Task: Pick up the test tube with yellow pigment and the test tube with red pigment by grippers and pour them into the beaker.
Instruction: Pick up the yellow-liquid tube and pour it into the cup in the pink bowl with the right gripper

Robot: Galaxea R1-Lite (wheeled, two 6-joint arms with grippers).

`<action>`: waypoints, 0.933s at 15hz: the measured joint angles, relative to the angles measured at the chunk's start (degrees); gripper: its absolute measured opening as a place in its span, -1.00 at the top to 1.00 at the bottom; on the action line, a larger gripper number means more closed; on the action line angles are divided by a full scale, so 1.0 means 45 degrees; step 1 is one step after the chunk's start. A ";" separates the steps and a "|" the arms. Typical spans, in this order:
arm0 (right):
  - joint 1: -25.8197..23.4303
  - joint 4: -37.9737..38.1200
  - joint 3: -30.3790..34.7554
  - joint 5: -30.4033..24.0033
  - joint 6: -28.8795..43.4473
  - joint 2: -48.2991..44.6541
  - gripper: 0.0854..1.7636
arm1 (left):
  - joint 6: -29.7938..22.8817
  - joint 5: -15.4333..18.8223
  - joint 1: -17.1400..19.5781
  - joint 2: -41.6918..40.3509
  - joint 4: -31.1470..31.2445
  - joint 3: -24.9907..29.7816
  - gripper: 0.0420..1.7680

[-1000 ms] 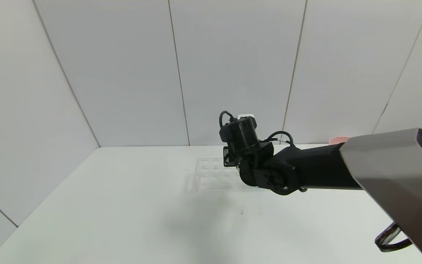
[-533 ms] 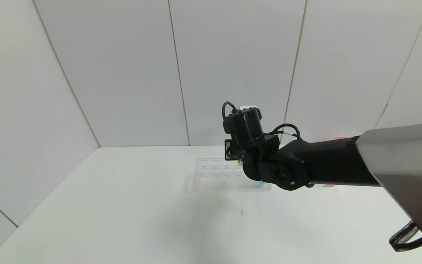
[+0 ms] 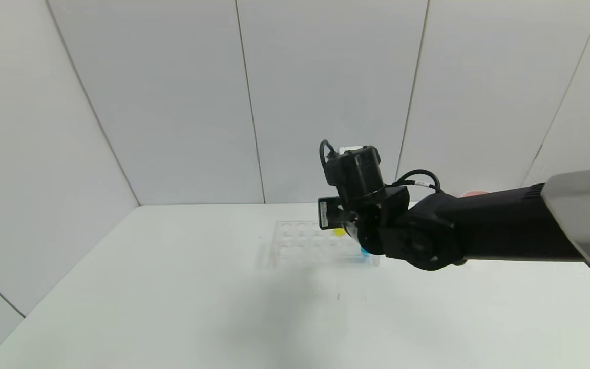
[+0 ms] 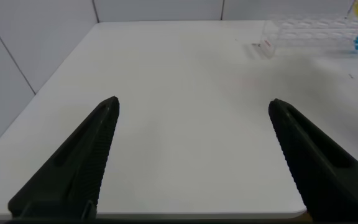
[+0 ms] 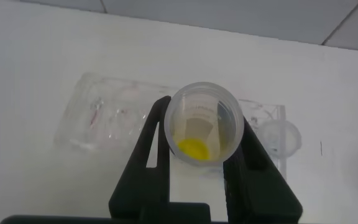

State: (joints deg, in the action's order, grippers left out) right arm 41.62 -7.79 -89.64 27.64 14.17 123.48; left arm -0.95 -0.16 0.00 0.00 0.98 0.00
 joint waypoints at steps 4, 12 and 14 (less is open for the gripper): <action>-0.0387 -0.1113 0.2966 -0.3581 -0.1707 -0.1910 0.45 | 0.0000 0.0000 0.0000 0.0000 -0.0005 0.0000 -0.94; -0.3356 -0.4053 0.8355 -0.9858 -0.4540 -0.5218 0.45 | 0.0000 0.0000 0.0000 0.0000 0.0000 0.0000 -0.94; -0.4589 -0.3505 0.8460 -1.0871 -0.5033 -0.5689 0.45 | 0.0000 0.0000 0.0000 0.0000 -0.0005 0.0000 -0.94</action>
State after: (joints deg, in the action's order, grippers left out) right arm 20.97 -23.56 -51.57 -21.28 -8.48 97.88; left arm -0.95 -0.16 0.00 0.00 0.95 0.00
